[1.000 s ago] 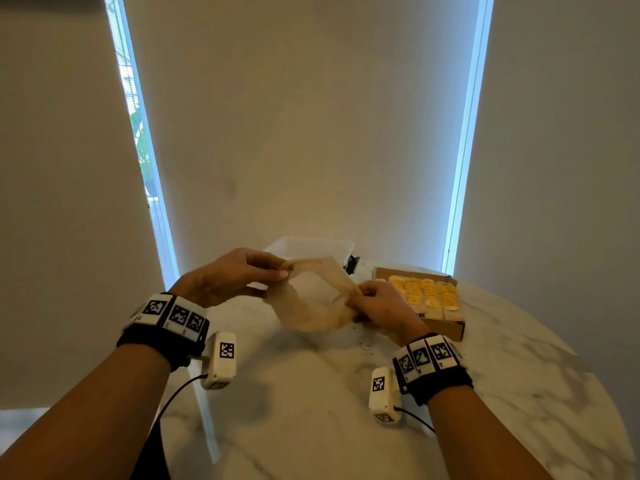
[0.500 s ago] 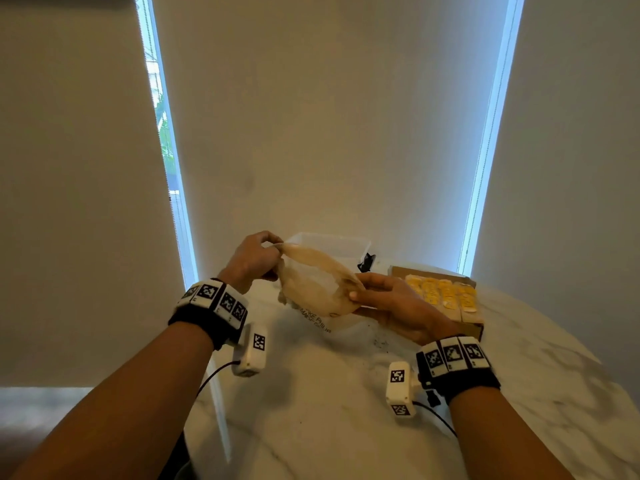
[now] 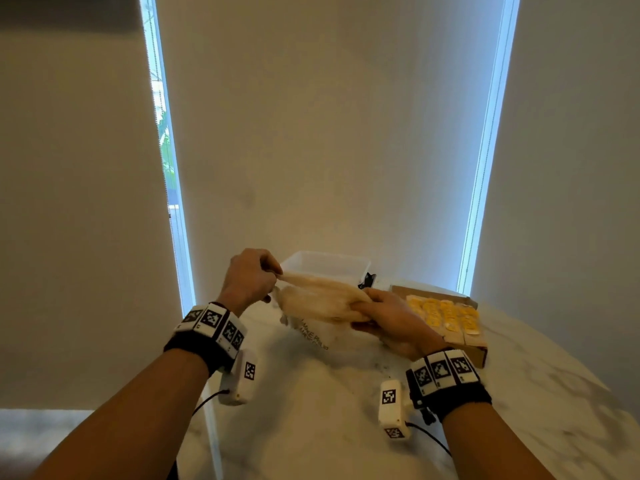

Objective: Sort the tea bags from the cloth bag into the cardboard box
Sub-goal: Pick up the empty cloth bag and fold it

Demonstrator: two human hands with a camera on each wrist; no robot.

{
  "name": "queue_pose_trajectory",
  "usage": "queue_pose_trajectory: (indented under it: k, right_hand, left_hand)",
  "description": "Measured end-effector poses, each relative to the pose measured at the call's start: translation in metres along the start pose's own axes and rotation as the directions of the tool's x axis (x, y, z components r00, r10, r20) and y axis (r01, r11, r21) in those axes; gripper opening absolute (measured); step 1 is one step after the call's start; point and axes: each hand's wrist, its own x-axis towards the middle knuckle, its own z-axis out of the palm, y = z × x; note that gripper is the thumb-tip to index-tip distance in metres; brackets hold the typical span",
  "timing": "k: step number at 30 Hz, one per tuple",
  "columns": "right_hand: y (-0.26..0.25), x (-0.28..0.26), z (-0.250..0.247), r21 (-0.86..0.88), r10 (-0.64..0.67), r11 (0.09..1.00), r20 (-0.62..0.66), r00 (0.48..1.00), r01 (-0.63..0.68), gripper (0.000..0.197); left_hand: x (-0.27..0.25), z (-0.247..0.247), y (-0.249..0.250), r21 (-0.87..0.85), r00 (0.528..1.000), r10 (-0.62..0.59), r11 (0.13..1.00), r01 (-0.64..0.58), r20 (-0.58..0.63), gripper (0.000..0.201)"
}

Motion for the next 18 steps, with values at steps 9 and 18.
queue_pose_trajectory:
  k: [9,18]
  right_hand:
    - [-0.006,-0.007,-0.001,0.204,-0.071,0.978,0.197,0.978,0.03,0.027]
    - [-0.006,0.015,0.006,-0.42,-0.09,0.907,-0.278,0.956,-0.037,0.021]
  left_hand:
    - [0.0,-0.008,-0.013,-0.247,0.971,-0.233,0.94,0.237,0.048,0.021]
    - [-0.013,-0.036,0.026,-0.132,0.852,-0.036,0.984,0.122,0.522,0.019]
